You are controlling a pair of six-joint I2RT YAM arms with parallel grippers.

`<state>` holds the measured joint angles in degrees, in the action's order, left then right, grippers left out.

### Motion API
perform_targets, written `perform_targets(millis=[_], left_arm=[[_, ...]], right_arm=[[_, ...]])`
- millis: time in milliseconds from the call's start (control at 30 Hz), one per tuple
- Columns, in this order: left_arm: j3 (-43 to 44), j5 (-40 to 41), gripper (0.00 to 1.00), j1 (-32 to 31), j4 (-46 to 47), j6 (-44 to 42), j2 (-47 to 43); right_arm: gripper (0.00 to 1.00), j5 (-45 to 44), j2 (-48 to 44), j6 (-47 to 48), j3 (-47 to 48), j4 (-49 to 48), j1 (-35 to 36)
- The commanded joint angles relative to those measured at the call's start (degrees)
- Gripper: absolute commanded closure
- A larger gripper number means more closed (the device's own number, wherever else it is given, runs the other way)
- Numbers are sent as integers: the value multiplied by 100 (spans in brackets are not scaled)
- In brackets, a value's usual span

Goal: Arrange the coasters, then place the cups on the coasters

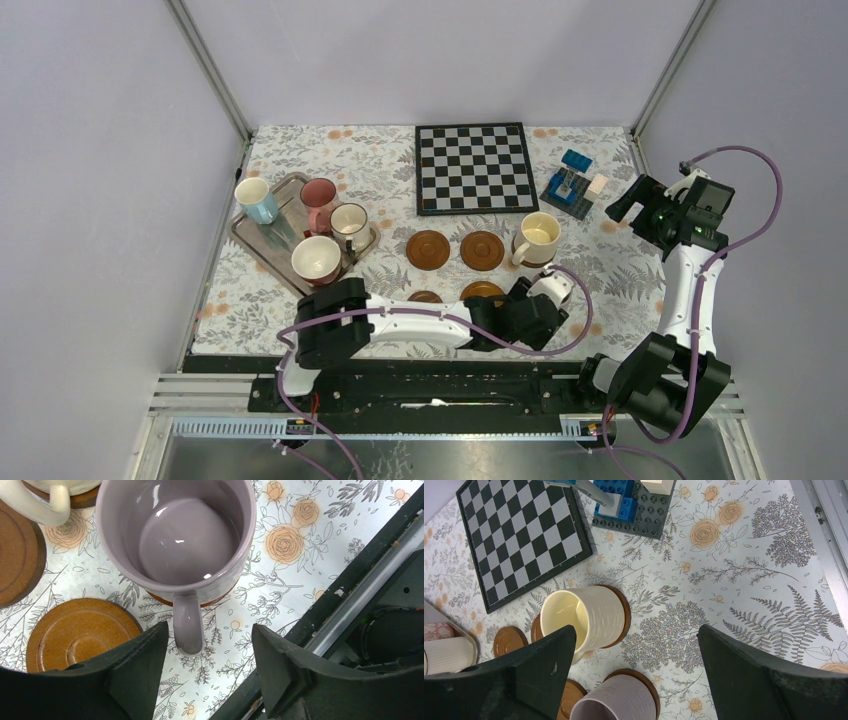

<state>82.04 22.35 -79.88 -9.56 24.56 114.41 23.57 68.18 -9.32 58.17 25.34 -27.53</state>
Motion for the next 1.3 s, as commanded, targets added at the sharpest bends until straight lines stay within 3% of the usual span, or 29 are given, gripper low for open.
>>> perform_targets(millis=[0, 167, 500, 767, 1133, 1267], left_arm=[[14, 31, 32, -28, 31, -78, -365], [3, -124, 32, -28, -7, 14, -280], [-44, -536, 44, -28, 31, 157, -141], [-4, -504, 48, -28, 74, 111, -101], [-308, -534, 24, 262, -314, -241, -586], [-783, -773, 7, 385, -419, -427, -1152]], right_arm=[[2, 112, -110, 8, 1, -124, -24], [2, 111, -112, 17, 4, -105, -21], [2, 93, -104, 39, -23, -111, -23], [2, 101, -83, 46, -16, -106, -23], [2, 214, -85, 94, 9, -82, -24], [2, 305, -69, 176, 19, -60, -22]])
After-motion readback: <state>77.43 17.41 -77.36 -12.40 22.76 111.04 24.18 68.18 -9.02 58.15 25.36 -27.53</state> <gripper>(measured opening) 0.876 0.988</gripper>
